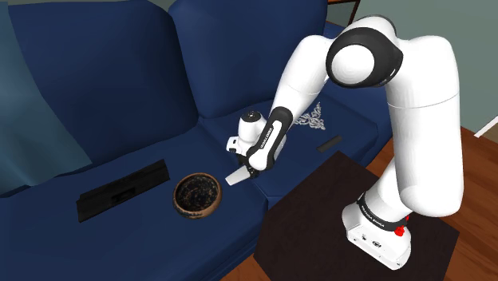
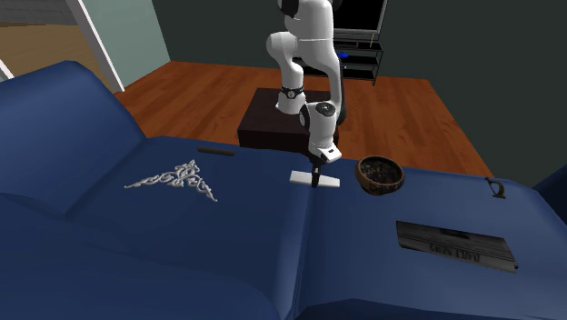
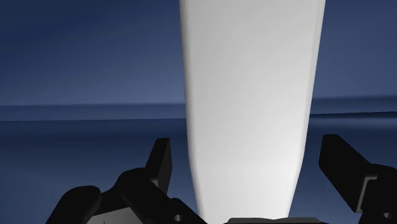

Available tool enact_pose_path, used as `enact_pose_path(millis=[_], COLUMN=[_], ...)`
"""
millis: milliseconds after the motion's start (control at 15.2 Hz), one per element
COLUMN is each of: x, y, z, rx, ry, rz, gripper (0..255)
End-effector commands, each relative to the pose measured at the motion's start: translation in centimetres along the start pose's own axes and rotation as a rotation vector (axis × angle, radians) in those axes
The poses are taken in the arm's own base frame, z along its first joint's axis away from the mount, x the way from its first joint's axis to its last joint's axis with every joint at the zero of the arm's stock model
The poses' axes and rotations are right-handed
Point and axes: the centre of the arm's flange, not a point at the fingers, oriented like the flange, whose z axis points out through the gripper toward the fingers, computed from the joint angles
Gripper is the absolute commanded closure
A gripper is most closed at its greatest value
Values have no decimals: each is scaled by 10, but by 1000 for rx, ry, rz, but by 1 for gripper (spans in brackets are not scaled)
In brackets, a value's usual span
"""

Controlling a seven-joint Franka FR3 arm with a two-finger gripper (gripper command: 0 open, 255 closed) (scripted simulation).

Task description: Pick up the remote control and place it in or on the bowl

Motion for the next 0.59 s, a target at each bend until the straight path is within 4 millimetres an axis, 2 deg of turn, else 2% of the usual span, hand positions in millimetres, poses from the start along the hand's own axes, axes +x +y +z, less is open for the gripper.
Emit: enact_pose_path(millis=[0,66,132,528], x=[0,0,0,0], y=[0,0,0,0], z=[0,0,0,0], rx=[0,0,0,0], ry=[0,0,0,0], rz=[0,0,0,0], gripper=[0,0,255,255])
